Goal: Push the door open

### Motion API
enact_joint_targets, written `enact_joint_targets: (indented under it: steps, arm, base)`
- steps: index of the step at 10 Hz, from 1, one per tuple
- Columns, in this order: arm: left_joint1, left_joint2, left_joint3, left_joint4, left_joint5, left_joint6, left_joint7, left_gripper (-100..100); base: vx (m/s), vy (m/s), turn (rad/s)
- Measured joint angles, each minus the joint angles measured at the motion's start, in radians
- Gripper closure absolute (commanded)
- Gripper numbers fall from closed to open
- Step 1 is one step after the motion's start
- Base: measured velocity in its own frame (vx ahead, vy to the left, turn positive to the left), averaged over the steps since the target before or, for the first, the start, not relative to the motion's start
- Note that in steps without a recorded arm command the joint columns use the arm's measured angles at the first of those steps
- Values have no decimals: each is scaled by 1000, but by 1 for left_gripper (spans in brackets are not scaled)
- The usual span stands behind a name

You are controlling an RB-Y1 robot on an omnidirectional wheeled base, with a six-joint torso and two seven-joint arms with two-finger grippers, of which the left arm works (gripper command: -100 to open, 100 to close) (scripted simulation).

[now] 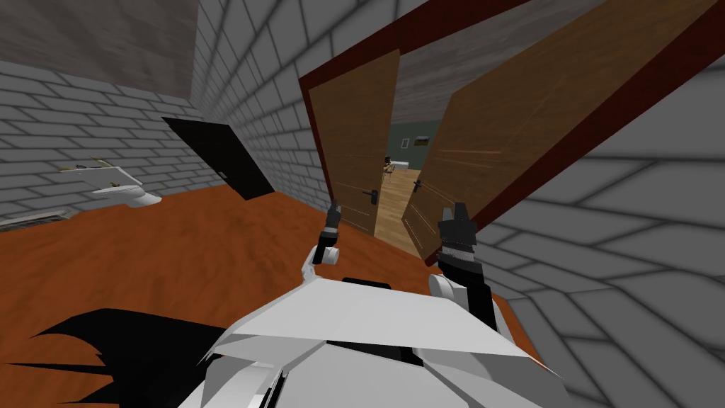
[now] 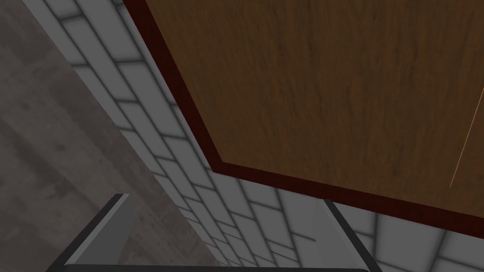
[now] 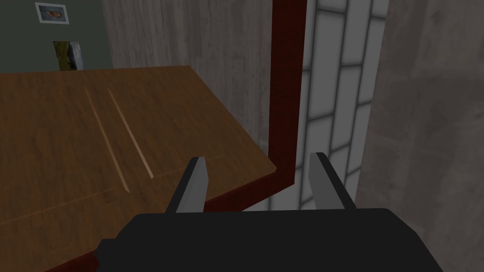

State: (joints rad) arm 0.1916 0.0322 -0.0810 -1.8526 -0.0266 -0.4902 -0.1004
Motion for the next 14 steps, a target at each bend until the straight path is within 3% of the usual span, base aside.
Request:
enact_joint_targets:
  steps: [6,8,14]
  arm:
    - [-117,17,-4,187,6,7,31,-100]
    - [-145,13,-8,253,5,3,35,-100]
    - [-237,13,-16,394,7,21,57,-100]
  base:
    - [78,26,-22]
    - [61,15,-25]
    - [57,21,-19]
